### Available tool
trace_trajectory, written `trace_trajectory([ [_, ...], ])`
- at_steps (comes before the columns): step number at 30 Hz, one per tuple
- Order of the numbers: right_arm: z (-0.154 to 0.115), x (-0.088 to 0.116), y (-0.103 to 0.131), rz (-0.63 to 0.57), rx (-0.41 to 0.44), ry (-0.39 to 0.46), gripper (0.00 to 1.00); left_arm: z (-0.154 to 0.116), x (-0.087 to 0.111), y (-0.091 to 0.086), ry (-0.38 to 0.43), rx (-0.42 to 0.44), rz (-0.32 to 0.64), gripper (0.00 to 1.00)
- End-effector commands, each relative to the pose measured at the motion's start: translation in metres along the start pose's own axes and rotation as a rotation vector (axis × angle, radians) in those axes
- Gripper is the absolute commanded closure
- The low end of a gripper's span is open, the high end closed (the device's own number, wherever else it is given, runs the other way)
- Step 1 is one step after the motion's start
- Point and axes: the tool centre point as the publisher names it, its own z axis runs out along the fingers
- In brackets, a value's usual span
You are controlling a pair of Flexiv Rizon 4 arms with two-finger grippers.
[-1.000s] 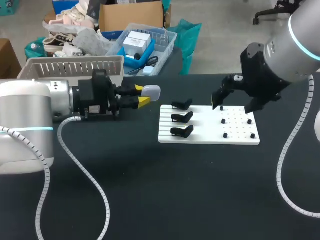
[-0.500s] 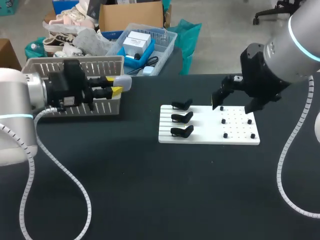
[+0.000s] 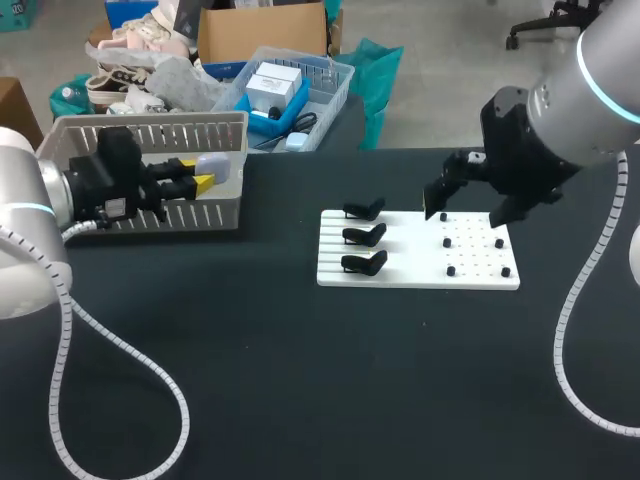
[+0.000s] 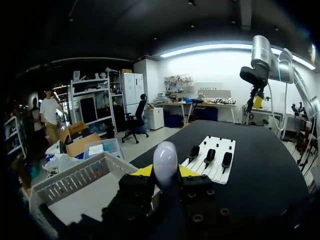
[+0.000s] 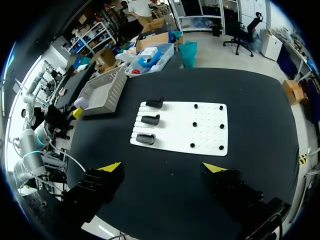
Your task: Pick up each earbud case from the left stands, insert the matching earbuds, close the lid, and place the case in the box.
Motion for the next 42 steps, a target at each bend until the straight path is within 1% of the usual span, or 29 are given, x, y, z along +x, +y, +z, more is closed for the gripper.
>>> trace_trajectory([
  [1,0.000,0.002,0.000,0.002,0.002,-0.008,0.00,-0.009,0.000,0.006,0.036,-0.130,-0.009,1.00],
  [3,0.000,0.002,0.000,0.002,0.002,-0.008,0.00,-0.016,0.002,0.012,0.063,-0.150,-0.008,1.00],
  [7,0.000,0.002,0.000,0.002,0.002,-0.008,0.00,-0.024,0.002,0.021,0.083,-0.192,-0.017,1.00],
  [13,0.000,0.002,0.000,0.002,0.002,-0.008,0.00,-0.027,0.013,0.042,0.127,-0.228,-0.035,1.00],
  [16,0.000,0.002,0.000,0.002,0.002,-0.008,0.00,-0.024,0.017,0.053,0.147,-0.241,-0.048,1.00],
  [20,0.000,0.002,0.000,0.002,0.002,-0.008,0.00,-0.018,0.023,0.075,0.157,-0.269,-0.067,1.00],
  [24,0.000,0.002,0.000,0.002,0.002,-0.008,0.00,-0.014,0.026,0.091,0.165,-0.282,-0.078,1.00],
  [25,0.000,0.002,0.000,0.002,0.002,-0.008,0.00,-0.012,0.027,0.099,0.164,-0.287,-0.086,1.00],
  [27,0.000,0.002,0.000,0.002,0.002,-0.008,0.00,-0.009,0.029,0.108,0.170,-0.297,-0.094,1.00],
  [29,0.000,0.002,0.000,0.002,0.002,-0.008,0.00,-0.006,0.031,0.113,0.175,-0.301,-0.107,1.00],
  [30,0.000,0.002,0.000,0.002,0.002,-0.008,0.00,-0.003,0.032,0.115,0.177,-0.304,-0.110,0.94],
  [31,0.000,0.002,0.000,0.002,0.002,-0.008,0.00,-0.001,0.032,0.118,0.181,-0.313,-0.113,0.67],
  [32,0.000,0.002,0.000,0.002,0.002,-0.008,0.00,0.001,0.033,0.120,0.180,-0.315,-0.116,0.51],
  [33,0.000,0.002,0.000,0.002,0.002,-0.008,0.00,0.004,0.033,0.122,0.181,-0.315,-0.117,0.13],
  [34,0.000,0.002,0.000,0.002,0.002,-0.008,0.00,0.005,0.034,0.123,0.183,-0.316,-0.120,0.00],
  [40,0.000,0.002,0.000,0.002,0.002,-0.008,0.00,0.008,0.035,0.124,0.183,-0.307,-0.112,0.00],
  [42,0.000,0.002,0.000,0.002,0.002,-0.008,0.00,0.008,0.033,0.122,0.175,-0.295,-0.090,0.00],
])
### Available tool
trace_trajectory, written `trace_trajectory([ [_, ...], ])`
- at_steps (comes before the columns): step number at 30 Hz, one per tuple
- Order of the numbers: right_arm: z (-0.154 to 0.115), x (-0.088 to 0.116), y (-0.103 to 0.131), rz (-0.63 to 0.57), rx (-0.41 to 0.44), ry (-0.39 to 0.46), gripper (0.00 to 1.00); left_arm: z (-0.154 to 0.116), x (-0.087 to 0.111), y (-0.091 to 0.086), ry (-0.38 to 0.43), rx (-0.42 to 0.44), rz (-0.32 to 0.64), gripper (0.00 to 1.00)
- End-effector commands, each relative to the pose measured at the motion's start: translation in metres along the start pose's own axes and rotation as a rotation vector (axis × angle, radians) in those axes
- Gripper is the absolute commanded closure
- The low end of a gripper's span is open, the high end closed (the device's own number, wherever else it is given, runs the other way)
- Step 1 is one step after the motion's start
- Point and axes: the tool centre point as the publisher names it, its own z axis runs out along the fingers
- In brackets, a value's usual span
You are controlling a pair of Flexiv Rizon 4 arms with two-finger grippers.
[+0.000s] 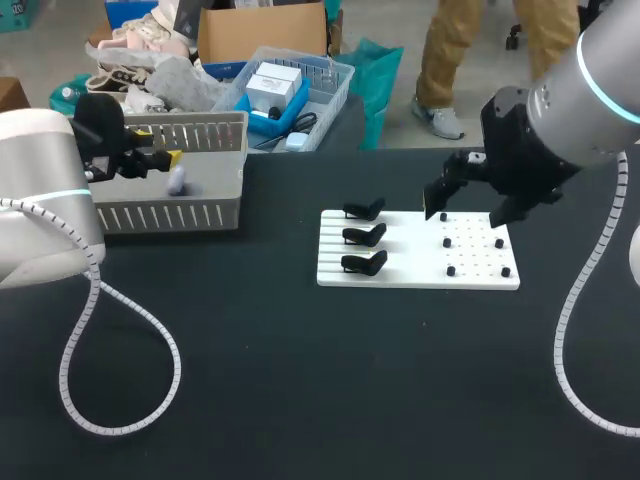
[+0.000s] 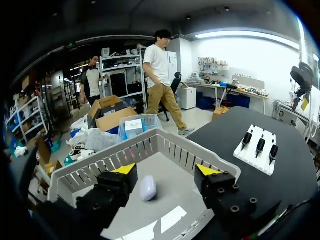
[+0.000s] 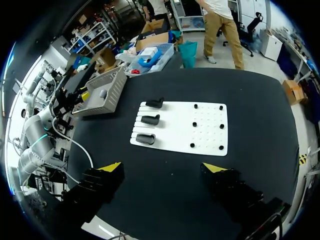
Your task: Pick up each earbud case from the left stands, insert the matching earbuds, close the lid, and place the case in the box.
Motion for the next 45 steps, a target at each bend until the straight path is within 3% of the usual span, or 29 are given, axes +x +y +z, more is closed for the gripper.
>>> trace_trajectory([
  [1,0.000,0.002,0.000,0.002,0.002,-0.007,0.00,0.001,-0.002,-0.005,-0.027,-0.045,0.030,0.00],
  [14,0.000,0.002,0.000,0.002,0.002,-0.007,0.00,-0.031,-0.035,-0.065,-0.205,0.070,0.166,0.00],
  [21,0.000,0.002,0.000,0.002,0.002,-0.007,0.00,-0.043,-0.055,-0.120,-0.308,0.205,0.250,0.00],
  [25,0.000,0.002,0.000,0.002,0.002,-0.007,0.00,-0.044,-0.062,-0.141,-0.349,0.261,0.261,0.00],
  [37,0.000,0.002,0.000,0.002,0.002,-0.007,0.00,-0.035,-0.057,-0.191,-0.354,0.405,0.194,0.00],
  [45,0.000,0.002,0.000,0.002,0.002,-0.007,0.00,-0.025,-0.045,-0.211,-0.282,0.496,0.143,0.00],
])
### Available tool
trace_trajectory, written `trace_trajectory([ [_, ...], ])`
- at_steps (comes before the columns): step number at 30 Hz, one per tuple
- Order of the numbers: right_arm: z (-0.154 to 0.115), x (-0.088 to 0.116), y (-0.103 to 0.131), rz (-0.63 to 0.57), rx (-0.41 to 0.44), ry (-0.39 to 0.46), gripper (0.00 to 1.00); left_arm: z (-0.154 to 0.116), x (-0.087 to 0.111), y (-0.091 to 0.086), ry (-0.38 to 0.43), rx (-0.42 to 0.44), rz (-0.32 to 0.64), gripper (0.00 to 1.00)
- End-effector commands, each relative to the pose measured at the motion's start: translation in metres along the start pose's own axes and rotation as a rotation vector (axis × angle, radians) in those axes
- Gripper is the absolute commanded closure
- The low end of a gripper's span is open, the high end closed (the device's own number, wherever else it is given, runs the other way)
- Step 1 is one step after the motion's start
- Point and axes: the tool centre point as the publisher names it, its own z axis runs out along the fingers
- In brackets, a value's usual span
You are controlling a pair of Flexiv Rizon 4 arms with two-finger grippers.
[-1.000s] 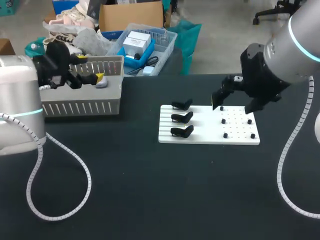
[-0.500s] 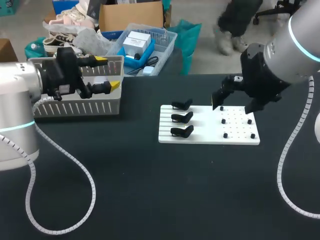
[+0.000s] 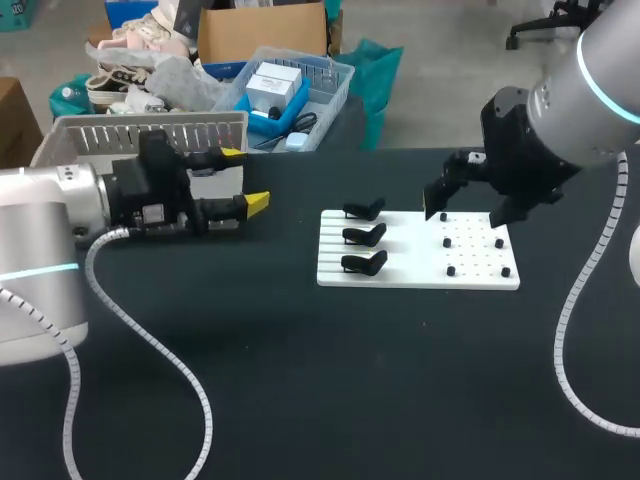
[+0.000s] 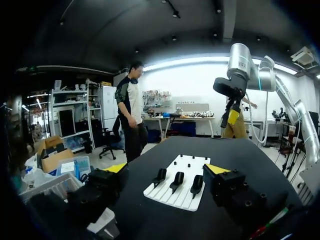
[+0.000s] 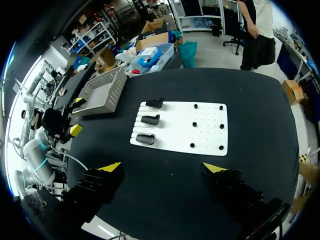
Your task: Pick up each earbud case from the left stands, insert the matching earbuds, close the lid, and place the case in the box.
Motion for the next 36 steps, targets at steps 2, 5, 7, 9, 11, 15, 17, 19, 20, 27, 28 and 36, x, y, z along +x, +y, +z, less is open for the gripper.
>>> trace_trajectory([
  [2,0.000,0.002,0.000,0.002,0.002,-0.007,0.00,0.010,0.004,0.000,0.039,0.054,-0.016,0.00],
  [5,0.000,0.002,0.000,0.002,0.002,-0.007,0.00,0.014,0.003,-0.005,0.050,0.078,-0.020,0.00],
  [7,0.000,0.002,0.000,0.002,0.002,-0.007,0.00,0.015,0.004,-0.007,0.059,0.084,-0.021,0.00],
  [9,0.000,0.002,0.000,0.002,0.002,-0.007,0.00,0.016,0.004,-0.008,0.075,0.087,-0.027,0.00],
  [11,0.000,0.002,0.000,0.002,0.002,-0.007,0.00,0.016,0.005,-0.009,0.082,0.087,-0.031,0.00],
  [15,0.000,0.002,0.000,0.002,0.002,-0.007,0.00,0.016,0.006,-0.013,0.100,0.107,-0.014,0.00],
  [17,0.000,0.002,0.000,0.002,0.002,-0.007,0.00,0.016,0.006,-0.014,0.107,0.088,-0.002,0.00],
  [19,0.000,0.002,0.000,0.002,0.002,-0.007,0.00,0.016,0.006,-0.014,0.107,0.088,-0.002,0.00],
  [20,0.000,0.002,0.000,0.002,0.002,-0.007,0.00,0.016,0.006,-0.014,0.107,0.088,-0.002,0.00],
  [27,0.000,0.002,0.000,0.002,0.002,-0.007,0.00,0.016,0.006,-0.014,0.107,0.088,-0.002,0.00],
  [28,0.000,0.002,0.000,0.002,0.002,-0.007,0.00,0.016,0.006,-0.014,0.107,0.088,-0.002,0.00],
  [36,0.000,0.002,0.000,0.002,0.002,-0.007,0.00,0.016,0.006,-0.014,0.107,0.088,-0.002,0.00],
])
